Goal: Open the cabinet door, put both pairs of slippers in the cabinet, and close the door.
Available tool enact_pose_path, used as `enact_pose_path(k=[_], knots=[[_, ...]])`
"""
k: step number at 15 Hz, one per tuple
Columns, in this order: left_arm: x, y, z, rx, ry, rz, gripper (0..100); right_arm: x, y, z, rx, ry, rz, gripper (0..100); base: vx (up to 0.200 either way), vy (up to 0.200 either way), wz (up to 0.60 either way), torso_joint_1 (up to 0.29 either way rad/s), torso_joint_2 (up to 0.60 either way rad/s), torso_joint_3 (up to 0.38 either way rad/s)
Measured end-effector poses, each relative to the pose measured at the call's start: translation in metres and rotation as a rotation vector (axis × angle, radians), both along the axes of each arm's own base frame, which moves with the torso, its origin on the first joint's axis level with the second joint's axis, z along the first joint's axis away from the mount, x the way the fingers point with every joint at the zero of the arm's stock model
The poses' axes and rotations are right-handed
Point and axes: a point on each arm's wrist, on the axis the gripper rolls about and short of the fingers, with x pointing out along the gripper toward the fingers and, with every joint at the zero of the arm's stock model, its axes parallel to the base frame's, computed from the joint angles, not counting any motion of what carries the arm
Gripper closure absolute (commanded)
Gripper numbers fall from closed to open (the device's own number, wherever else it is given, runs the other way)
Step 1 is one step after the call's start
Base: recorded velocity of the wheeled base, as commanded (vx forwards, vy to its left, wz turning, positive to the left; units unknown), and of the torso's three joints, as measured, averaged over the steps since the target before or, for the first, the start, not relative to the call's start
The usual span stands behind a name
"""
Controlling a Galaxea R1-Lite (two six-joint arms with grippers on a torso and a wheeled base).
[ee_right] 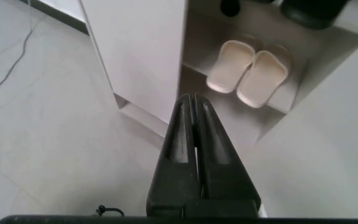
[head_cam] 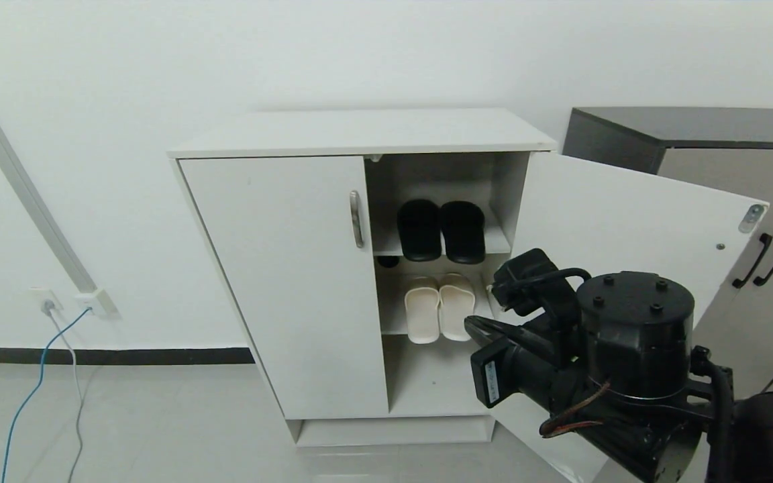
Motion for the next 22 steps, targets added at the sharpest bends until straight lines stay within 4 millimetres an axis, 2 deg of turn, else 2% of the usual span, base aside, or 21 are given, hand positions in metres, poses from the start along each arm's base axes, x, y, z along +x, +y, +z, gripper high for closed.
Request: enact_pose_path(k=[4, 10, 22], knots=[[0.0, 0.0, 0.0, 0.0, 0.0, 0.0, 100, 0.003, 0.001, -0.003, -0.006, 0.006, -0.005, 100, 0.0, 0.0, 0.0, 0.128, -0.46, -0.334], [0.0, 0.0, 0.0, 0.0, 0.0, 0.0, 100, 0.018, -0.001, -0.016, -0.02, 0.02, -0.044, 100, 0.0, 0.0, 0.0, 0.167, -0.48, -0.322], [0.0, 0.0, 0.0, 0.0, 0.0, 0.0, 100, 0.022, 0.002, -0.029, -0.048, 0.046, -0.046, 100, 0.0, 0.0, 0.0, 0.224, -0.55, -0.322]])
